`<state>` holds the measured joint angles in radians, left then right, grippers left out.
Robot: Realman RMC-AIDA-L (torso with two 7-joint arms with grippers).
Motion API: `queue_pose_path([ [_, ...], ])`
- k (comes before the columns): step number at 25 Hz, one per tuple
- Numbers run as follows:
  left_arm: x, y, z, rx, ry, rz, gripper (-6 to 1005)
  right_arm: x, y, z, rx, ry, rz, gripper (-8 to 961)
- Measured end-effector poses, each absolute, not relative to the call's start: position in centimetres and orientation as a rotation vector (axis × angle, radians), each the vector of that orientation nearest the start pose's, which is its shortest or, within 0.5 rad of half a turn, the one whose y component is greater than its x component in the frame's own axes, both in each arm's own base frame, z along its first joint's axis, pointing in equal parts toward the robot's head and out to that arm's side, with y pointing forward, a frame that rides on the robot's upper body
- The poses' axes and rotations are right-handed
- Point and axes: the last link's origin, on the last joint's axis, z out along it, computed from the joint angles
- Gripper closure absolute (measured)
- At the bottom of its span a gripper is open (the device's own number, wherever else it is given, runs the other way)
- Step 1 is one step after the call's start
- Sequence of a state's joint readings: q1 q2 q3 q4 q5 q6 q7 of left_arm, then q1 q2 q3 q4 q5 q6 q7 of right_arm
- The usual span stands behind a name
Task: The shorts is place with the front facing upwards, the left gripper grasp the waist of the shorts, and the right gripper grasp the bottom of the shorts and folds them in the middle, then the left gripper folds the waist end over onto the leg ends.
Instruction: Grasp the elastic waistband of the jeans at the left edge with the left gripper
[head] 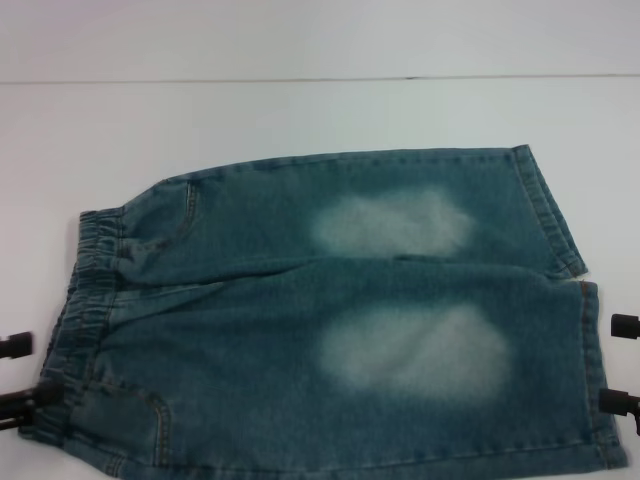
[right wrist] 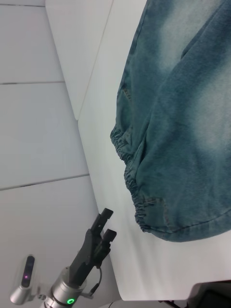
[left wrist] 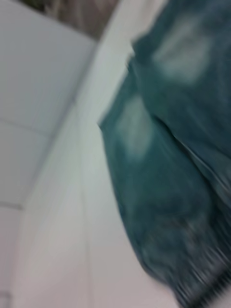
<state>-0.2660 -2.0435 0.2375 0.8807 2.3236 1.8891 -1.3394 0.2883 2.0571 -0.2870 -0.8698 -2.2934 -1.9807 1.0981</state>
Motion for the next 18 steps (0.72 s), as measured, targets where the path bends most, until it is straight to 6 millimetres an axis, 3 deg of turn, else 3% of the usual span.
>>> queue_pose_path([
  [7,-37.0,21.8,9.8,-2.536,-1.088,-0.274,171,33.9,21.7,7.0,-2.702,0.49,0.596,62],
  [11,-37.3,22.3,9.1,-2.559,-1.155,-0.146,172,33.9,21.8,7.1,-2.698,0.486,0.6,62],
  [18,-36.9,23.3,7.0,-2.59,-1.165,-0.078,173,33.6,22.2,7.1,-2.698,0.486,0.606,62],
])
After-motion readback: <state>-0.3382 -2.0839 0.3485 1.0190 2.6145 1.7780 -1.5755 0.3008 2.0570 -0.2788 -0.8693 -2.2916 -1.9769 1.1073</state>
